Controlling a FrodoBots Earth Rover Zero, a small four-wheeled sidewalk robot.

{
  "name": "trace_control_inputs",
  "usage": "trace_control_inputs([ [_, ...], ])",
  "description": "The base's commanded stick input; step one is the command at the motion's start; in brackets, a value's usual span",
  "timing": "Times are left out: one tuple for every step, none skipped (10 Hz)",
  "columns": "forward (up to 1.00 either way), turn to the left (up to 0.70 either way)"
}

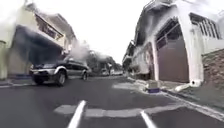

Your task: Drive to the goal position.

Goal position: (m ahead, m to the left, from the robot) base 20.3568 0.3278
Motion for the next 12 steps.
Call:
trace_control_inputs([
  [1.0,0.0],
  [1.0,0.0],
  [1.0,0.0],
  [1.0,0.0],
  [1.0,0.06],
  [1.0,0.12],
  [1.0,-0.01],
  [1.0,-0.29],
  [1.0,-0.38],
  [1.0,-0.4],
  [1.0,-0.4],
  [1.0,-0.4],
])
